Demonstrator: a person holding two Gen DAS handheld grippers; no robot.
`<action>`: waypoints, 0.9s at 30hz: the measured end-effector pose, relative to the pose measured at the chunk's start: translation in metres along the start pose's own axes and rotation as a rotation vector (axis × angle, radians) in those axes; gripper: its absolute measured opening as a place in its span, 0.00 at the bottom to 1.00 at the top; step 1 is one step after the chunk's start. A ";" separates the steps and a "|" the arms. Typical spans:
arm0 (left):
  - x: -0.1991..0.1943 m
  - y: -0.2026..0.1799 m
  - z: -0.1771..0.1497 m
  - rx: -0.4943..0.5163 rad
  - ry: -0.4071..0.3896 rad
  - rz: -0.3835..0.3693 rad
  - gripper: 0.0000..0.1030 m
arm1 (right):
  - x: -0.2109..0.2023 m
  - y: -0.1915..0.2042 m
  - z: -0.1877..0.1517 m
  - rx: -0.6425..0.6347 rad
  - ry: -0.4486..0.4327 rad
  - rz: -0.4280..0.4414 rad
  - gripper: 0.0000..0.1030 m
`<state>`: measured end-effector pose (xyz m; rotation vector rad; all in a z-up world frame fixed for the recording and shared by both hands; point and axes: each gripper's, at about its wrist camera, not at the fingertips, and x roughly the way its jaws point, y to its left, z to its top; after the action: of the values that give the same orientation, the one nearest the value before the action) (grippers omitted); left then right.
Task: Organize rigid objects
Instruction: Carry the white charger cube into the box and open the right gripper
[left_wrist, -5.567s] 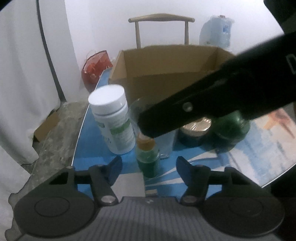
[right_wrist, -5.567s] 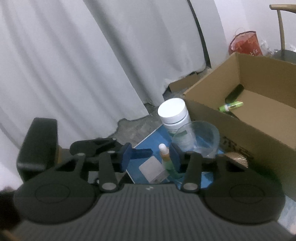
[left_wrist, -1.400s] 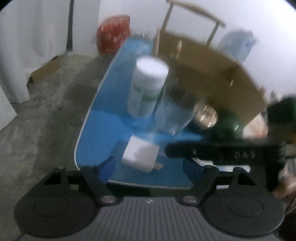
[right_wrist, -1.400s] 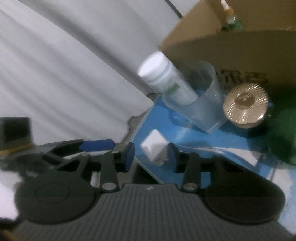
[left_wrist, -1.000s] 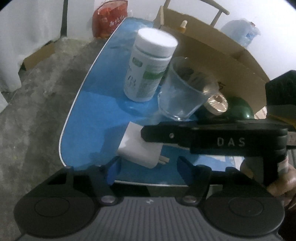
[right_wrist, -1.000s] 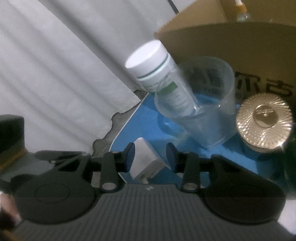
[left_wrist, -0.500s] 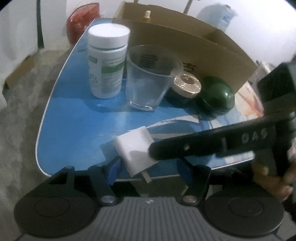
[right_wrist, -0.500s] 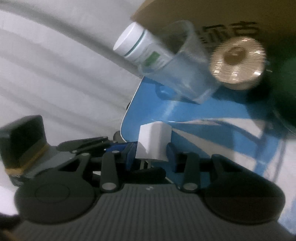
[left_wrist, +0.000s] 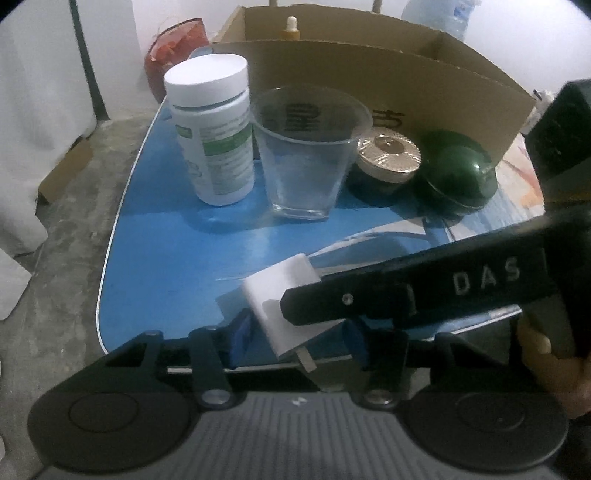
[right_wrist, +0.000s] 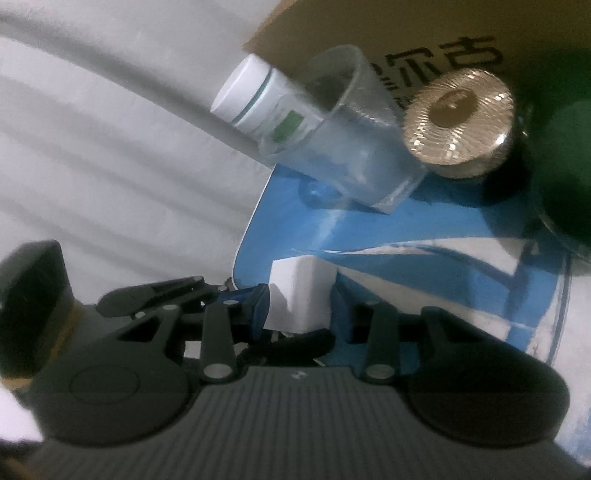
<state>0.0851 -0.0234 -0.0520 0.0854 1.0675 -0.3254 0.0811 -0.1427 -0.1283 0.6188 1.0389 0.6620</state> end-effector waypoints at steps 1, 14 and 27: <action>0.000 -0.001 0.000 -0.001 -0.004 0.004 0.52 | 0.001 0.003 -0.001 -0.013 -0.003 -0.008 0.35; -0.054 -0.007 0.000 -0.005 -0.125 0.081 0.50 | -0.028 0.040 -0.011 -0.105 -0.052 -0.049 0.33; -0.108 -0.038 0.123 0.201 -0.338 0.094 0.49 | -0.122 0.107 0.059 -0.304 -0.332 -0.058 0.33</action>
<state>0.1301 -0.0637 0.1046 0.2506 0.6921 -0.3474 0.0702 -0.1729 0.0415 0.4124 0.6295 0.6259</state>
